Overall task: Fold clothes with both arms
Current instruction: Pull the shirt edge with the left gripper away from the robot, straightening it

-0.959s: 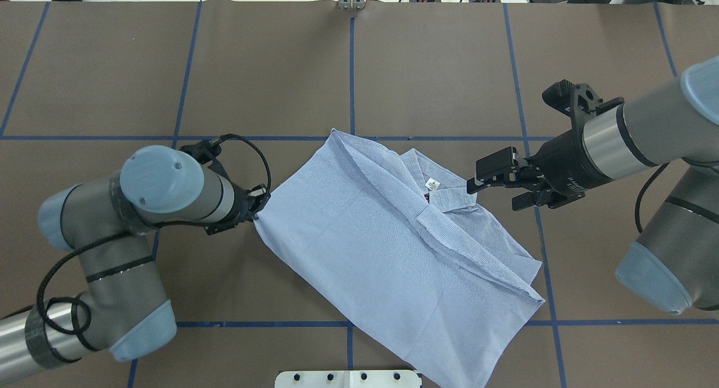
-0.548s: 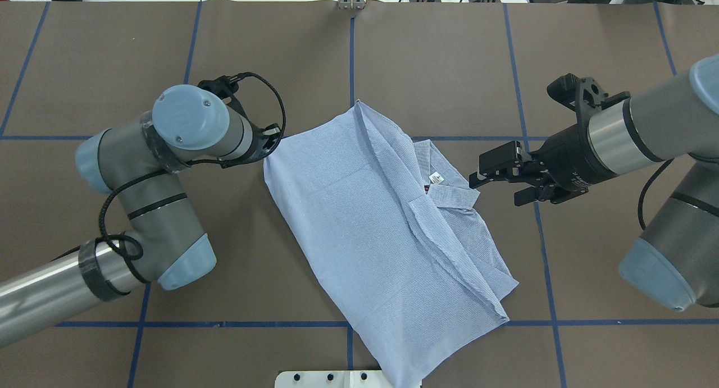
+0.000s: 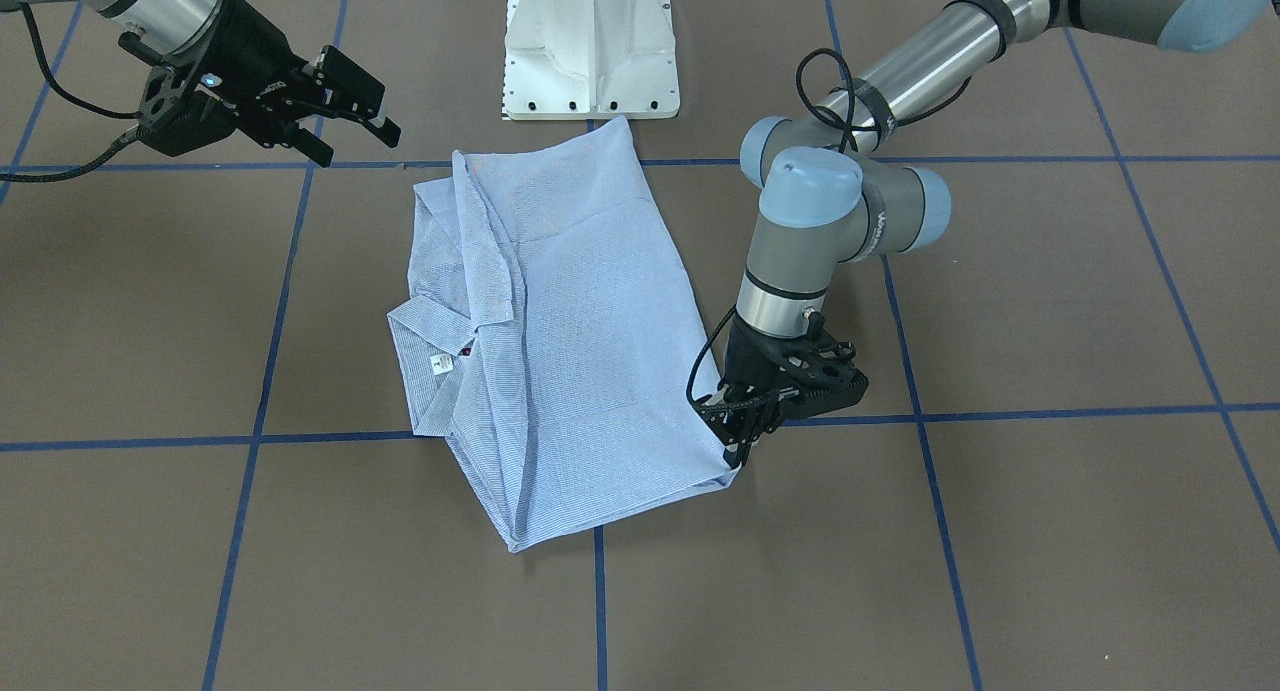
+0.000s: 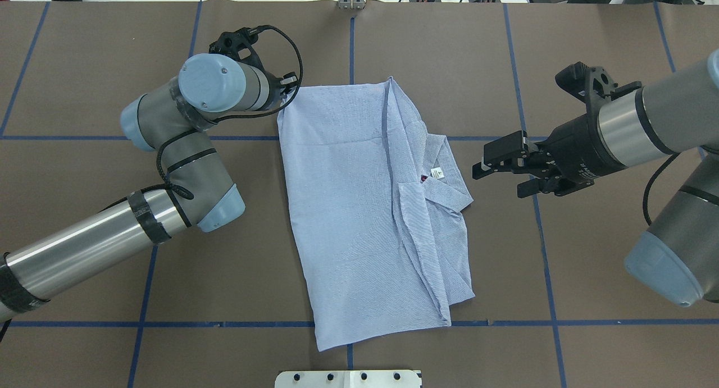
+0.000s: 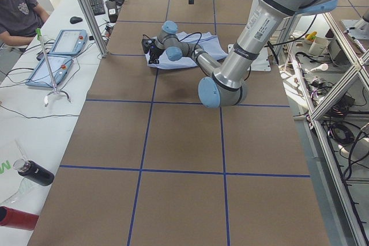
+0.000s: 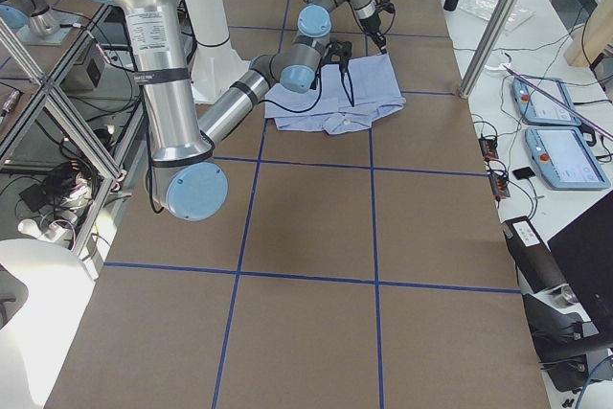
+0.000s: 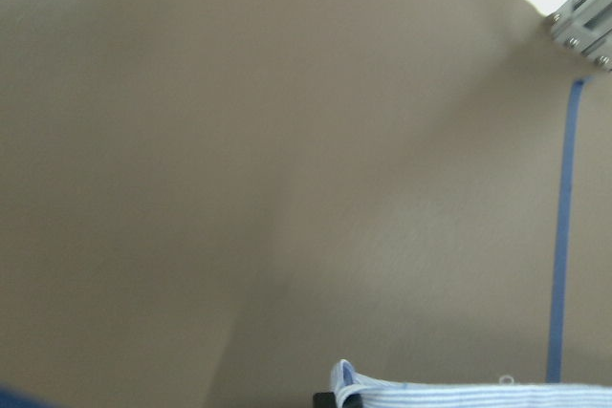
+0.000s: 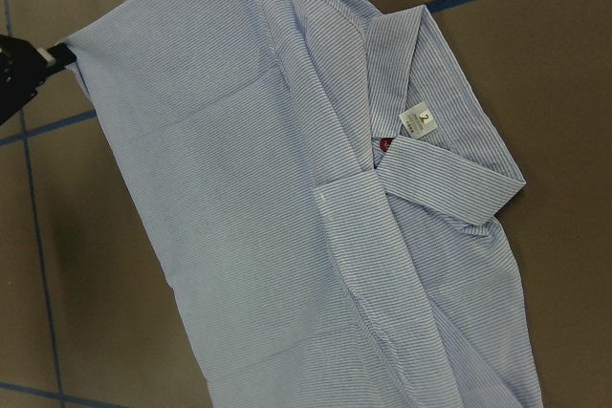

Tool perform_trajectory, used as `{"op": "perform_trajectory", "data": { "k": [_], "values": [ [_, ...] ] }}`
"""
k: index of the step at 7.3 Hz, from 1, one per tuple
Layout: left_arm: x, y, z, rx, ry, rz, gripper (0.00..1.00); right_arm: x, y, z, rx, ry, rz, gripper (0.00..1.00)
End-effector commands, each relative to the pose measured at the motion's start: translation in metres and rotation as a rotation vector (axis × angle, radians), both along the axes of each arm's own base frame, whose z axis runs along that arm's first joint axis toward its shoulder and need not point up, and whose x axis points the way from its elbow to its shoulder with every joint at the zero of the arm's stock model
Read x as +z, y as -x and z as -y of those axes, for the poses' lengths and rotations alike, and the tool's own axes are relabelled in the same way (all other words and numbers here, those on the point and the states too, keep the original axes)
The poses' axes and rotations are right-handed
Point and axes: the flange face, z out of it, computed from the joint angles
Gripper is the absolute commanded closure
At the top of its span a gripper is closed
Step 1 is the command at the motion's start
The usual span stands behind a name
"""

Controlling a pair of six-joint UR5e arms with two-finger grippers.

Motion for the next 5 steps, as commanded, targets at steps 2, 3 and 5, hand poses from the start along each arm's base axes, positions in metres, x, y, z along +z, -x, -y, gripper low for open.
{"op": "perform_trajectory", "data": {
  "k": [2, 3, 5],
  "values": [
    [-0.021, -0.011, 0.029, -0.024, -0.076, -0.056, 1.0, -0.002, -0.008, 0.004, 0.017, -0.01, 0.003, 0.0],
    [-0.015, -0.008, 0.036, -0.044, -0.094, -0.024, 1.0, -0.002, -0.008, 0.004, 0.017, -0.01, 0.003, 0.0],
    [0.021, -0.009, 0.053, -0.058, -0.1, -0.014, 1.0, -0.003, -0.011, 0.005, 0.021, -0.012, 0.005, 0.0]
  ]
}}
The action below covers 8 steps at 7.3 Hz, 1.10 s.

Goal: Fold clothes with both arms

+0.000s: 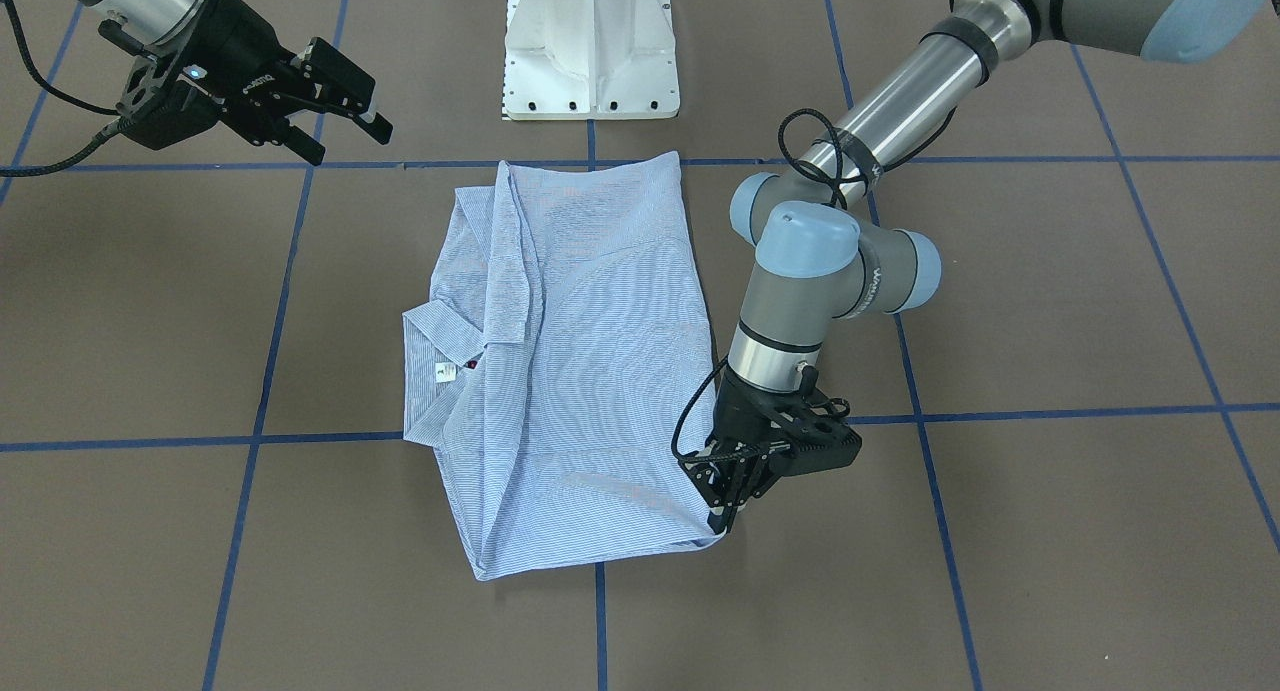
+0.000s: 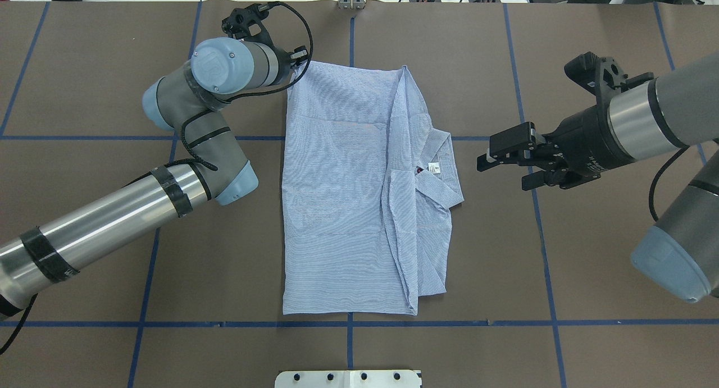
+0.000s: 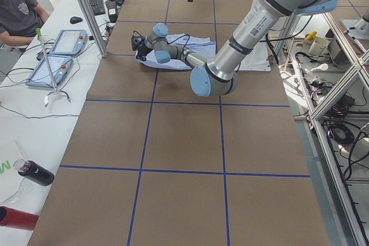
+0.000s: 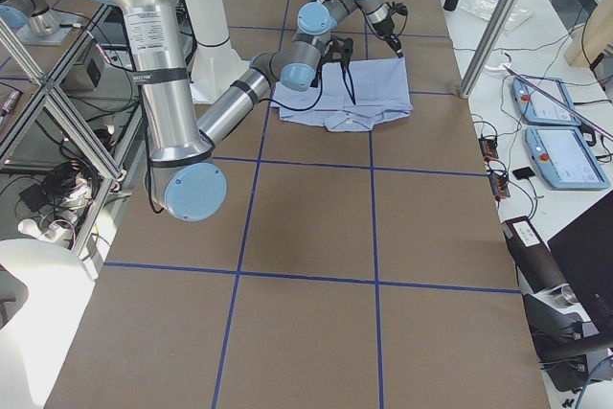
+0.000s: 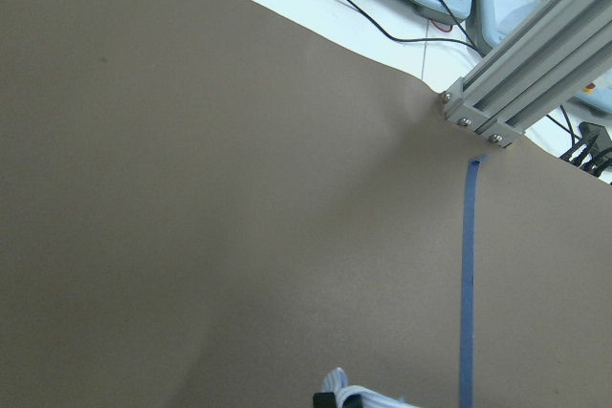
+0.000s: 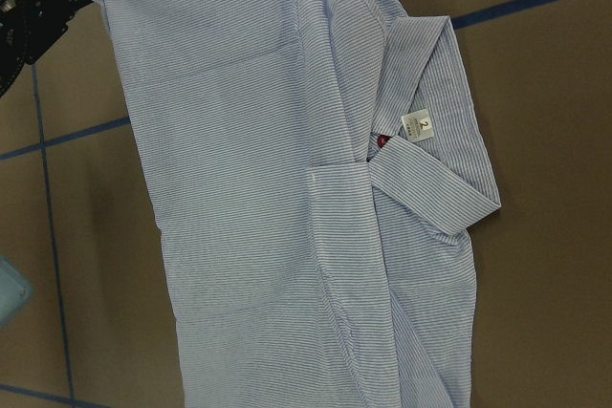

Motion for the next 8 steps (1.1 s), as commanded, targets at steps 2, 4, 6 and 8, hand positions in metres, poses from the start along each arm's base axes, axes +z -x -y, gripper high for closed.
{"op": "perform_trajectory", "data": {
  "k": [2, 4, 6, 8],
  "values": [
    [0.017, -0.001, 0.012, -0.008, -0.011, 0.009, 0.95, -0.002, -0.004, 0.001, 0.008, -0.006, 0.003, 0.0],
    [0.006, 0.001, 0.013, -0.013, -0.021, -0.007, 0.0, 0.007, -0.001, 0.008, 0.011, -0.045, -0.02, 0.0],
    [-0.031, 0.04, 0.027, -0.022, -0.045, -0.062, 0.0, 0.004, 0.025, 0.028, 0.028, -0.098, -0.051, 0.0],
    [-0.009, 0.074, 0.007, 0.094, 0.054, -0.041, 0.0, -0.026, 0.077, 0.046, 0.065, -0.104, -0.146, 0.0]
  ]
}}
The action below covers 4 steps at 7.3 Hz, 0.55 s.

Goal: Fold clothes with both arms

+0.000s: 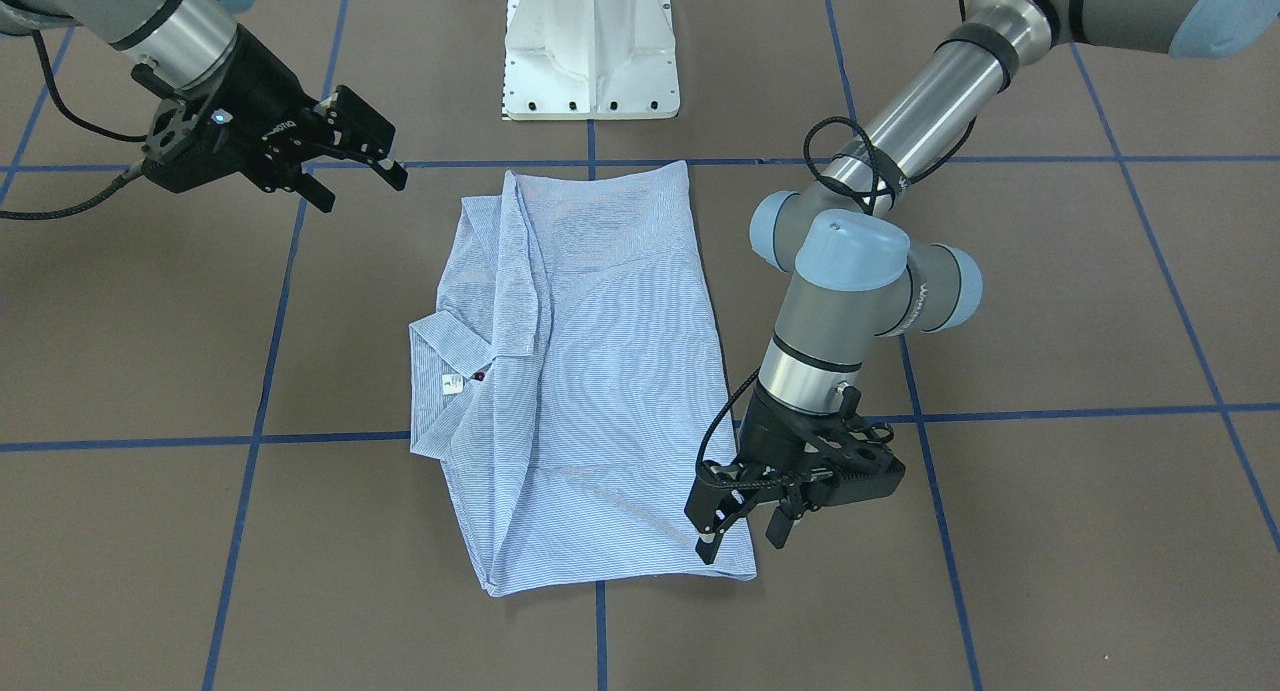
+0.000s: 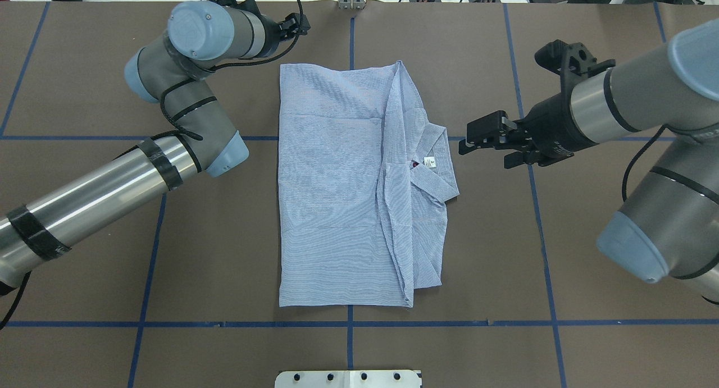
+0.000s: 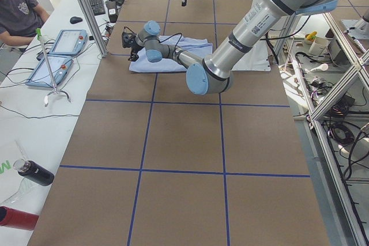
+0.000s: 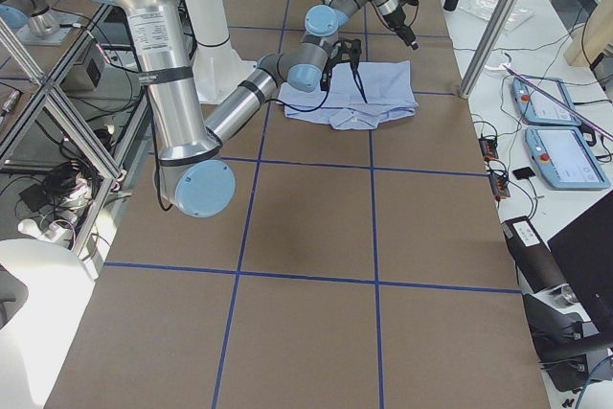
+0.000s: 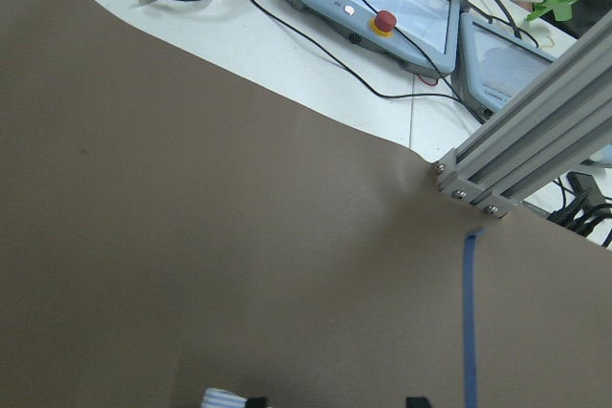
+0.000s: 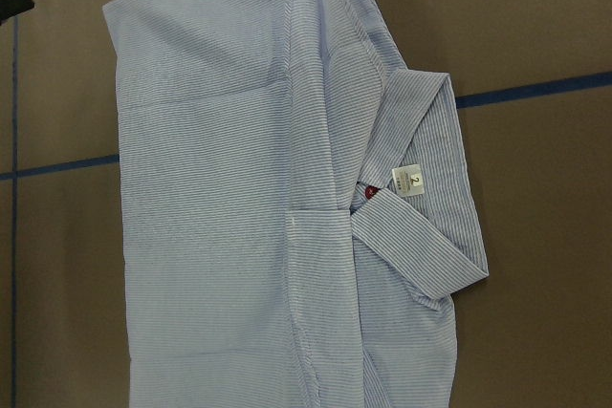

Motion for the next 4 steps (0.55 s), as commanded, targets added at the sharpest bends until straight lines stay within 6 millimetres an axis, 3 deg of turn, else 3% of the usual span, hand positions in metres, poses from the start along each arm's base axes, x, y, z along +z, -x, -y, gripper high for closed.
{"op": "perform_trajectory", "data": {
  "k": [1, 3, 4],
  "values": [
    [0.037, 0.056, -0.048, 0.083, 0.039, 0.054, 0.0, -0.025, 0.065, 0.017, 0.012, -0.075, -0.137, 0.0],
    [0.034, 0.122, -0.108, 0.133, 0.033, 0.184, 0.0, -0.052, 0.128, 0.018, 0.0, -0.113, -0.264, 0.0],
    [0.041, 0.144, -0.135, 0.147, 0.037, 0.183, 0.0, -0.053, 0.163, 0.024, -0.015, -0.141, -0.342, 0.0]
  ]
}}
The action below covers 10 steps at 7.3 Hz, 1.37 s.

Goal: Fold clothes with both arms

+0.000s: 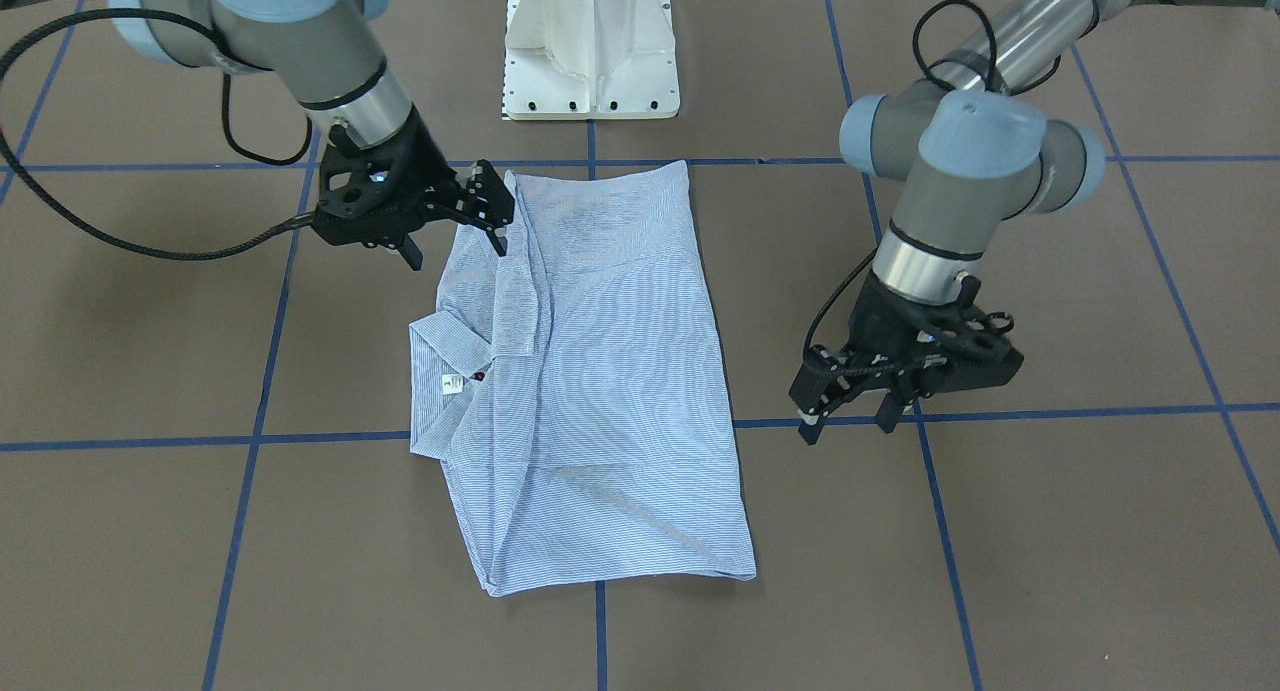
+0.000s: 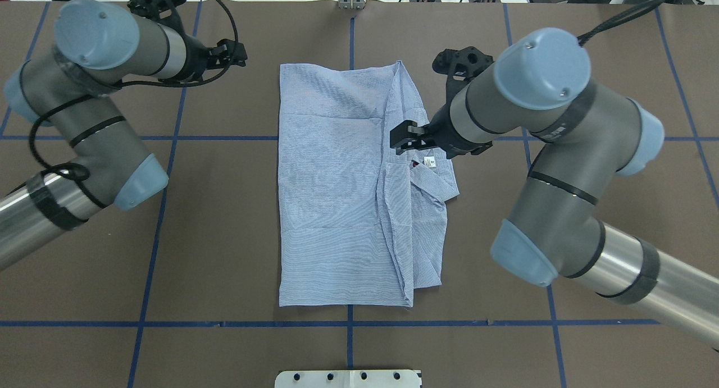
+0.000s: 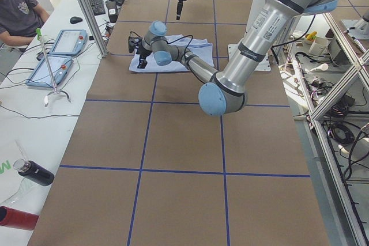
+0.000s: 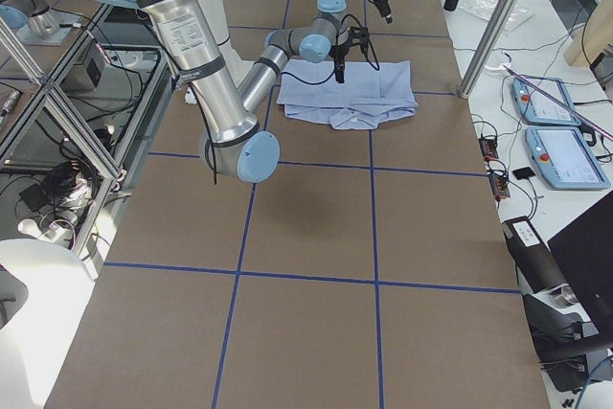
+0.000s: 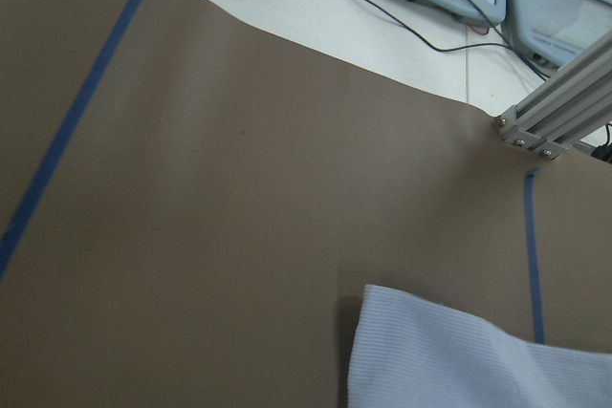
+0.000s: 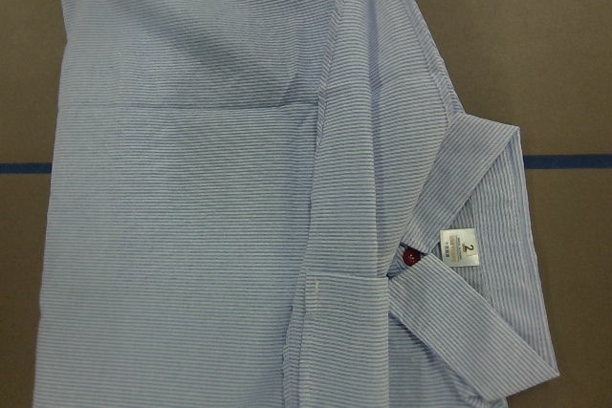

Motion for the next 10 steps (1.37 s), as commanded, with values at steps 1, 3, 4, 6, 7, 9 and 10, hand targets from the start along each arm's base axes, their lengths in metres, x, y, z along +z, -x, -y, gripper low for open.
{"op": "perform_trajectory", "data": {
  "k": [1, 3, 4, 6, 7, 9, 10],
  "values": [
    [0.009, 0.037, -0.048, 0.057, 0.016, 0.009, 0.0, -0.007, 0.074, 0.021, -0.054, -0.059, -0.171, 0.0],
    [0.008, 0.037, -0.049, 0.062, 0.027, -0.002, 0.0, 0.023, 0.116, 0.022, -0.097, -0.08, -0.286, 0.0],
    [0.001, 0.038, -0.052, 0.05, 0.035, -0.025, 0.0, 0.02, 0.144, 0.021, -0.09, -0.102, -0.335, 0.0],
    [0.004, 0.034, -0.053, 0.056, 0.047, -0.026, 0.0, 0.025, 0.168, 0.013, -0.116, -0.083, -0.379, 0.0],
    [0.002, 0.033, -0.054, 0.057, 0.046, -0.029, 0.0, 0.034, 0.174, 0.007, -0.131, -0.066, -0.415, 0.0],
    [0.003, 0.031, -0.055, 0.07, 0.051, -0.034, 0.0, 0.04, 0.174, 0.006, -0.151, -0.061, -0.46, 0.0],
    [0.004, 0.031, -0.056, 0.075, 0.054, -0.033, 0.0, 0.043, 0.173, 0.007, -0.173, -0.072, -0.488, 0.0]
  ]
}}
